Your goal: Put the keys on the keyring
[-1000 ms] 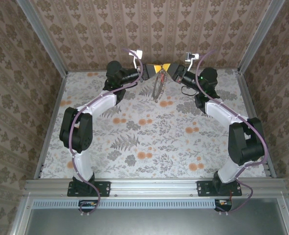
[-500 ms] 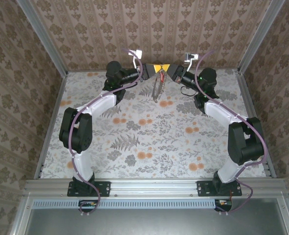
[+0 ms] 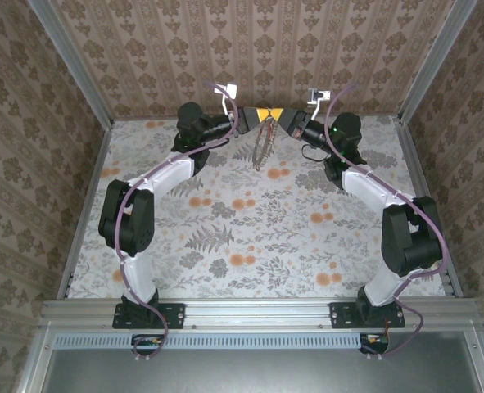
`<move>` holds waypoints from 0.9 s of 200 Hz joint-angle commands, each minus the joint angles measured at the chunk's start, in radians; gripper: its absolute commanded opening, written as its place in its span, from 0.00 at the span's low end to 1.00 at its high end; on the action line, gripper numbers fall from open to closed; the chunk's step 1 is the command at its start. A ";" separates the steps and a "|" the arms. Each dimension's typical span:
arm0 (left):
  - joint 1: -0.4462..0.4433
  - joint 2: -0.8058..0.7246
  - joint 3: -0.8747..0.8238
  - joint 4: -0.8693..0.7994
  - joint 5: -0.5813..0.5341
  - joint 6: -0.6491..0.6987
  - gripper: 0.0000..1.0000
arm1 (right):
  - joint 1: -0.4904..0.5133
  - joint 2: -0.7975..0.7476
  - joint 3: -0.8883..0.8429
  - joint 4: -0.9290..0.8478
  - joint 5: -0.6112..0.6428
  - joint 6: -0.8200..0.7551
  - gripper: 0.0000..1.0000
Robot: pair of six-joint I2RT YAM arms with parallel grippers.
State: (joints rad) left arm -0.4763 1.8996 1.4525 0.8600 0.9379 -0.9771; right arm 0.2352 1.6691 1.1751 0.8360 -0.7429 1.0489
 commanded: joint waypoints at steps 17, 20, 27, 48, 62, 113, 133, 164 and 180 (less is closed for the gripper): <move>0.047 -0.072 0.002 0.054 0.008 -0.005 0.23 | -0.017 -0.017 0.079 -0.156 -0.094 -0.130 0.00; 0.054 -0.074 0.002 0.054 0.012 -0.006 0.24 | -0.019 -0.015 0.088 -0.167 -0.103 -0.140 0.00; 0.066 -0.078 0.002 0.054 0.018 -0.006 0.25 | -0.028 -0.011 0.109 -0.197 -0.127 -0.161 0.00; 0.094 -0.088 0.011 0.031 0.056 0.005 0.29 | -0.048 0.007 0.173 -0.283 -0.202 -0.234 0.00; 0.109 -0.086 0.032 0.000 0.099 0.017 0.31 | -0.057 0.015 0.225 -0.374 -0.261 -0.310 0.00; 0.125 -0.054 0.166 -0.161 0.291 0.088 0.34 | -0.076 0.066 0.440 -0.858 -0.416 -0.722 0.00; 0.122 -0.041 0.219 -0.246 0.356 0.127 0.34 | -0.084 0.085 0.470 -0.866 -0.464 -0.730 0.00; 0.107 -0.030 0.280 -0.432 0.422 0.253 0.35 | -0.084 0.115 0.512 -0.887 -0.502 -0.730 0.00; 0.093 -0.026 0.316 -0.579 0.442 0.359 0.35 | -0.083 0.126 0.523 -0.890 -0.517 -0.728 0.00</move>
State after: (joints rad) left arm -0.3603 1.8526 1.7039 0.5179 1.2865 -0.7979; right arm 0.1547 1.7775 1.6444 -0.0196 -1.1851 0.3607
